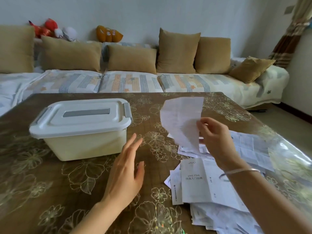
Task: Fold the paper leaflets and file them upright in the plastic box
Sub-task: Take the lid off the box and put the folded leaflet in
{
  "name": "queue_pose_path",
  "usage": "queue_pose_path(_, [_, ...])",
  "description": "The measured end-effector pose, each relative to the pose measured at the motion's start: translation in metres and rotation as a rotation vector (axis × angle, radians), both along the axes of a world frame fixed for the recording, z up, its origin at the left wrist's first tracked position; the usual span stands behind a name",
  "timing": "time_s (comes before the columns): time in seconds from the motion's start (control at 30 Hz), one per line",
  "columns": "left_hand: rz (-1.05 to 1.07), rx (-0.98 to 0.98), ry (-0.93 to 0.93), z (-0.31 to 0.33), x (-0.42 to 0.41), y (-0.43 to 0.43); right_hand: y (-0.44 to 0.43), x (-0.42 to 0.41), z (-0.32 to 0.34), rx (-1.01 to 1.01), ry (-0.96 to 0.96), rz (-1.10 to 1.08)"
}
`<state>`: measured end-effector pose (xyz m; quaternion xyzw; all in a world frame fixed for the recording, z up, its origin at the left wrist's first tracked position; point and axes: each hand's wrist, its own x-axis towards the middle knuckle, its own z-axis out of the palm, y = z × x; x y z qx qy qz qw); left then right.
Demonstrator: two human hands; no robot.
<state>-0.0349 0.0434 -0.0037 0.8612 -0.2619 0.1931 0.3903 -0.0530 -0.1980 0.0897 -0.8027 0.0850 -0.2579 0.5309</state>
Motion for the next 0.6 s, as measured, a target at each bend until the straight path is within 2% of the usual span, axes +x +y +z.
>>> queue_pose_path(0.07, [0.007, -0.016, 0.013, -0.003, -0.016, 0.021, 0.025, -0.026, 0.01, 0.46, 0.143, 0.188])
queue_pose_path(0.1, [0.014, 0.001, 0.019, -0.003, -0.023, 0.033, 0.037, -0.036, 0.009, 0.582, 0.226, 0.236])
queue_pose_path(0.17, [0.025, 0.09, 0.047, 0.003, -0.037, 0.054, 0.056, -0.047, -0.007, 0.688, 0.37, 0.283])
queue_pose_path(0.27, [0.019, 0.336, -0.014, 0.007, -0.057, 0.086, 0.082, -0.054, -0.037, 0.599, 0.533, 0.254])
queue_pose_path(0.3, [0.008, 0.364, -0.03, 0.006, -0.065, 0.097, 0.092, -0.057, -0.046, 0.555, 0.57, 0.253])
queue_pose_path(0.47, [-0.005, 0.154, -0.024, -0.005, -0.079, 0.127, 0.122, -0.066, -0.056, 0.442, 0.608, 0.238])
queue_pose_path(0.6, [-0.095, 0.216, -0.048, -0.014, -0.081, 0.139, 0.142, -0.072, -0.062, 0.397, 0.623, 0.287])
